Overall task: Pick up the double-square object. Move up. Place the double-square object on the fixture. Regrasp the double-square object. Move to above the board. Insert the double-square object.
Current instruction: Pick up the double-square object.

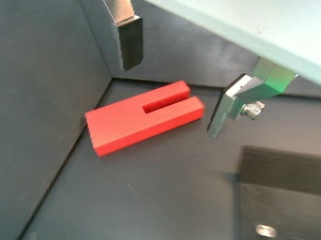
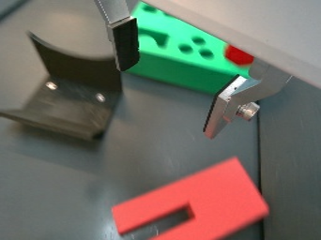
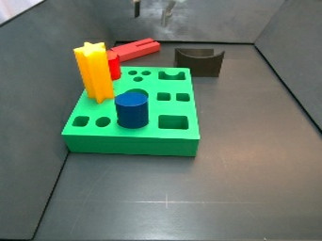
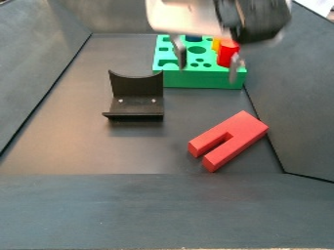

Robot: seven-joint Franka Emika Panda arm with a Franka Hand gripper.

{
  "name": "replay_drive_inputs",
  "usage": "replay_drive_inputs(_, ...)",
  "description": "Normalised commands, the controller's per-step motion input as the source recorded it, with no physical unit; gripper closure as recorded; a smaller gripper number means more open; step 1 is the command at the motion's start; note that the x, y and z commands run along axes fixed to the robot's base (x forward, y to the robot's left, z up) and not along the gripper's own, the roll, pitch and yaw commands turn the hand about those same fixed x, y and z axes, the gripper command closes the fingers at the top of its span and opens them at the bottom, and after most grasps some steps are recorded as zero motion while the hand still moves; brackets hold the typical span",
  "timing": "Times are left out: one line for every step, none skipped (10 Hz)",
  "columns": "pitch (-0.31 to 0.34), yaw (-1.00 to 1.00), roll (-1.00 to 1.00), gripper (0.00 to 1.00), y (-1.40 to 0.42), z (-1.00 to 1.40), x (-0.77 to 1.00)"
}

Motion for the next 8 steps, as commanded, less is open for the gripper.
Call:
replay_drive_inputs(0.0, -0.49, -0.09, 0.0, 0.45, -1.0, -0.37)
replay_drive_inputs(0.0, -0.46, -0.1, 0.0, 0.47, -0.97, -0.32)
replay_drive_inputs(0.0, -0.46, -0.12, 0.0, 0.44, -0.91, -0.27)
replay_drive_inputs(-0.074, -0.43, -0.15, 0.0, 0.41, -0.8, -0.2)
replay_drive_inputs(-0.159, -0.38, -0.3, 0.0, 0.33, -0.49, -0.12)
replay_drive_inputs(-0.211, -0.29, -0.43, 0.0, 0.17, -0.24, -0.04)
replay_drive_inputs(-0.146, -0.17, -0.48, 0.0, 0.09, -0.15, -0.05)
replay_drive_inputs(-0.147, -0.06, -0.39, 0.0, 0.0, -0.32, -0.29)
